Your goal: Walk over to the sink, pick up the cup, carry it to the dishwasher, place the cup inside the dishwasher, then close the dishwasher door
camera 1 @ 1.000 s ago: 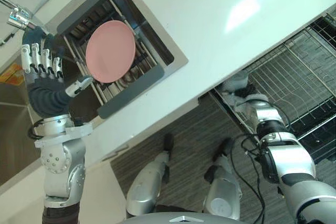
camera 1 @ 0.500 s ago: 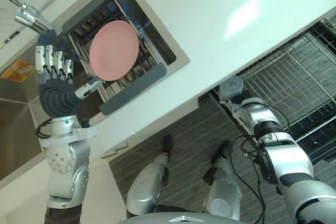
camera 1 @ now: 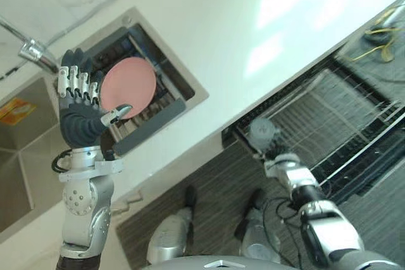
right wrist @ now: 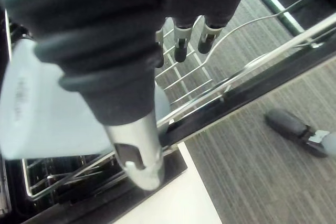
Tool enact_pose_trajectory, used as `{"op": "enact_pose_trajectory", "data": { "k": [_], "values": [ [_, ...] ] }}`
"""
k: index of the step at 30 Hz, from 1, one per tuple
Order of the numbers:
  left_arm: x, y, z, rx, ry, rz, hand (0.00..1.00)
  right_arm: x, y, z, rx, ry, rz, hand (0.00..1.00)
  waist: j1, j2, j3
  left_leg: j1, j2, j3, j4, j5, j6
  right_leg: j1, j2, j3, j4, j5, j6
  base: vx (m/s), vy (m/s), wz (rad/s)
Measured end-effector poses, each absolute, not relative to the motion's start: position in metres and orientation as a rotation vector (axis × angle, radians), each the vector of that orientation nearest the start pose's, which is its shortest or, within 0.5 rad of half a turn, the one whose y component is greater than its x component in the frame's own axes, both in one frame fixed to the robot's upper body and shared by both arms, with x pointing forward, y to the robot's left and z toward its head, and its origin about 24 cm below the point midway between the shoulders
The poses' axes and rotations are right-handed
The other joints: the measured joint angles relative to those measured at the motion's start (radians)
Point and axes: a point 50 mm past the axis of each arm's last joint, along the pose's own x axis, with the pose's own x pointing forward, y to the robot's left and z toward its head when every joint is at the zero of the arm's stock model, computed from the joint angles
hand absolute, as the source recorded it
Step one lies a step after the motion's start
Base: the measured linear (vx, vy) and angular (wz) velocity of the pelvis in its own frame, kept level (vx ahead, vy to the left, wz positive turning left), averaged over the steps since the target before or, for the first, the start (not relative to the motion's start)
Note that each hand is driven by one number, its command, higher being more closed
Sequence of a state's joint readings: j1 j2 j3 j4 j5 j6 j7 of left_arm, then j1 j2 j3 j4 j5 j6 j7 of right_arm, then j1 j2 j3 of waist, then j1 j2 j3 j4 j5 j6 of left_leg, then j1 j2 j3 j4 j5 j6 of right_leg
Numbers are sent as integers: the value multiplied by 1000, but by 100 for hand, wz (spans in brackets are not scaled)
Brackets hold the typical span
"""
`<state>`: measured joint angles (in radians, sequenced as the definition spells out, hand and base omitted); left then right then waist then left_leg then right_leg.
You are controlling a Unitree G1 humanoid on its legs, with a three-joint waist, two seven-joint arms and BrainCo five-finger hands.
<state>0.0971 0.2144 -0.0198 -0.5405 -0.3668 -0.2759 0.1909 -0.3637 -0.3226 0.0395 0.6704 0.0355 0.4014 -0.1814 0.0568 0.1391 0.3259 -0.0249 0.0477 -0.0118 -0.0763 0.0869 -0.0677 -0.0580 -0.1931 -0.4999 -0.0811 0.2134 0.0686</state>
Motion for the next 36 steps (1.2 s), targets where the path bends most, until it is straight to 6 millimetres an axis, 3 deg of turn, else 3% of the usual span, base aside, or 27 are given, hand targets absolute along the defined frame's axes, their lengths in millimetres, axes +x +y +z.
{"op": "enact_pose_trajectory", "data": {
  "k": [6, 10, 16, 23, 28, 34, 36],
  "values": [
    [205, 162, 155, -287, -611, 35, 0, 245, -234, -39, -293, 658, -249, 0, -32, -52, -99, 84, 21, 73, 6, -48, -8, 44, 23, 59, 0, -17, 7, 72, -8, -32],
    [209, 162, 146, -282, -574, 72, 0, 231, -233, -35, -304, 620, -245, 0, -56, -70, -138, 111, 30, 118, 39, -89, -12, 59, 33, 103, -1, -22, 10, 42, 4, -37],
    [211, 162, 143, -292, -551, 93, 0, 230, -238, -1, -304, 455, -270, 0, -80, -93, -181, 120, 43, 151, 60, -115, -20, 56, 45, 135, -3, -32, 9, 13, -8, -18],
    [211, 170, 141, -282, -533, 146, 0, 233, -232, 42, -189, 222, -278, 0, -82, -103, -191, 125, 50, 159, 74, -127, -22, 62, 56, 142, -3, -30, 6, 5, -12, -4],
    [200, 200, 147, -229, -583, 327, 0, 222, -236, 55, -92, 110, -380, 0, -84, -105, -199, 113, 50, 147, 75, -129, -21, 60, 55, 132, -5, -39, 9, 4, -1, 6],
    [158, 265, 157, -39, -647, 719, 0, 209, -271, 69, -30, 17, -607, 0, -65, -104, -214, 72, 49, 86, 102, -128, -22, 68, 50, 75, 0, -41, 5, 23, -5, 30],
    [130, 296, 158, 55, -652, 955, 0, 207, -276, 70, -5, 10, -646, 0, -47, -103, -215, 57, 48, 43, 113, -127, -23, 86, 50, 41, 0, -50, 5, -24, -15, 54]
  ]
}}
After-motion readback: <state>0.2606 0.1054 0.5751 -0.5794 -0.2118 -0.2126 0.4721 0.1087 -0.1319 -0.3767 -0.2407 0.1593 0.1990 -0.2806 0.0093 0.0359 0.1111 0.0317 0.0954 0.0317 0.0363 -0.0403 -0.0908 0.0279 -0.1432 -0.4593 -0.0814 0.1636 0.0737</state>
